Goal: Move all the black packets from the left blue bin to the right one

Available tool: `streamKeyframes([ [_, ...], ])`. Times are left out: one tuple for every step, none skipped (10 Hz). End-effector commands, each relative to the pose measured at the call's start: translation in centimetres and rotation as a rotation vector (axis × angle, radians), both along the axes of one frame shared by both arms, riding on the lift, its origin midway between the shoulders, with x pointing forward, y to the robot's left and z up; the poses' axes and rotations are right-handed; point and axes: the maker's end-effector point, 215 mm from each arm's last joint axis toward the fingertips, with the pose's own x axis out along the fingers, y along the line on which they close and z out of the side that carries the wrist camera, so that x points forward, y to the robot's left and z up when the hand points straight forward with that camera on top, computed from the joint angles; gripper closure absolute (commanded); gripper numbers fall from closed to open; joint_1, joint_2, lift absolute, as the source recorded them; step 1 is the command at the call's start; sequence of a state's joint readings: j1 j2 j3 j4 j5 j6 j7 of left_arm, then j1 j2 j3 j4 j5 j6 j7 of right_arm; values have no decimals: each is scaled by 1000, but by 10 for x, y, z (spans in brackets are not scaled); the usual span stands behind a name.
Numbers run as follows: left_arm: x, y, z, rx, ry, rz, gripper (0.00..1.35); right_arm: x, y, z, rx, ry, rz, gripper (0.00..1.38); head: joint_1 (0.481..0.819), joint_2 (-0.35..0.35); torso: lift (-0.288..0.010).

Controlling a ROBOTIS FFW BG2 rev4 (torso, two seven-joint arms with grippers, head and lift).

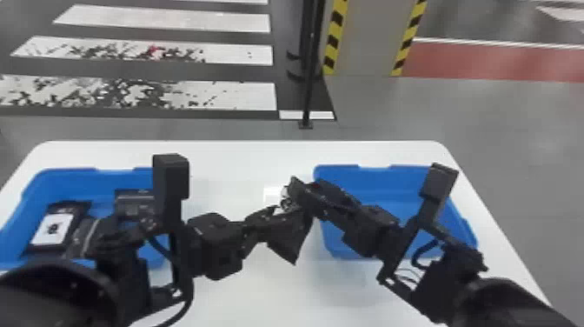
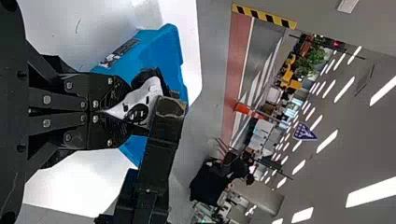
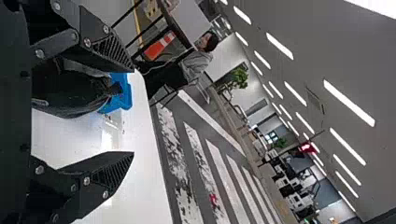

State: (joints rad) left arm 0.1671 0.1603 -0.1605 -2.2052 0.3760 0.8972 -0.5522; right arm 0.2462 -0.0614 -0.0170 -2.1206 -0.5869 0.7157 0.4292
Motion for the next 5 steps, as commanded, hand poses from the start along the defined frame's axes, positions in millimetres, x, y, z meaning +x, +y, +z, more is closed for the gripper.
streamKeyframes([
  [0, 2, 0, -2, 2, 5, 1200, -8, 22, -7, 102, 47, 77, 1294, 695, -89, -139],
  [1, 3, 0, -6, 2, 10, 1200, -15, 34, 1, 142, 47, 101, 1286, 695, -66, -139],
  [0, 2, 0, -9, 3, 8, 1200, -12, 34, 7, 132, 15, 92, 1285, 695, -48, -139],
  [1, 4, 1, -19, 7, 14, 1200, -8, 30, 11, 144, -10, 78, 1285, 695, -42, -139],
  [1, 6, 0, -24, 14, 22, 1179, -9, 31, 8, 147, -3, 81, 1285, 695, -40, -139],
])
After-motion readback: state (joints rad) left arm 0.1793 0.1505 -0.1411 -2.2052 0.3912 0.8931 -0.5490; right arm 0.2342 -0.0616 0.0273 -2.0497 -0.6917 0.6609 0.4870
